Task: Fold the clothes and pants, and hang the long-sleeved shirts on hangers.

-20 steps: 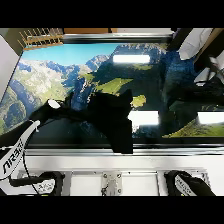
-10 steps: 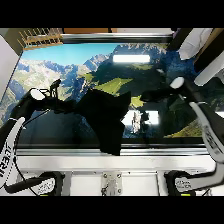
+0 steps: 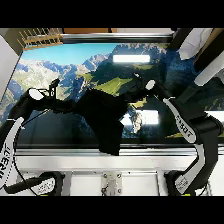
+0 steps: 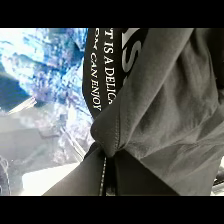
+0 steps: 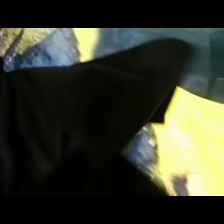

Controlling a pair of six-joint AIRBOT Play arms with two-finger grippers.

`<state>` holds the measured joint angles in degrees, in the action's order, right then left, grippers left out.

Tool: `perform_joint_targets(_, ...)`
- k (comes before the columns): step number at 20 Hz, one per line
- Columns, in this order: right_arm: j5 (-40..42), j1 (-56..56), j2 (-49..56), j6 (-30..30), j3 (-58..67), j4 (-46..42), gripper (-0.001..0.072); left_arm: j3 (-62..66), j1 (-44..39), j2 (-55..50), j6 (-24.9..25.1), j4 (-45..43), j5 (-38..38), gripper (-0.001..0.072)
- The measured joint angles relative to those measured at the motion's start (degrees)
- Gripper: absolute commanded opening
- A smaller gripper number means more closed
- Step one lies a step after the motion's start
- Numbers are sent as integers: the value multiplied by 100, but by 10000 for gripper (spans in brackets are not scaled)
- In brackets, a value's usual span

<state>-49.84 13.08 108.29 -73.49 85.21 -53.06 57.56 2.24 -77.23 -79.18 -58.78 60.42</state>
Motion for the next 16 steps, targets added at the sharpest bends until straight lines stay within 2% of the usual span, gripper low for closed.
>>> perform_joint_targets(5,55,-243,-691,-4,494,-214,10,723,240,450,-2,-20,299,8)
perform_joint_targets(10,9,-804,-2516,-7,1279,-529,9,2247,299,1722,-136,24,658,8)
perform_joint_targets(16,-7,-1051,-4680,133,1543,-868,9,3285,-247,3250,-317,28,570,8)
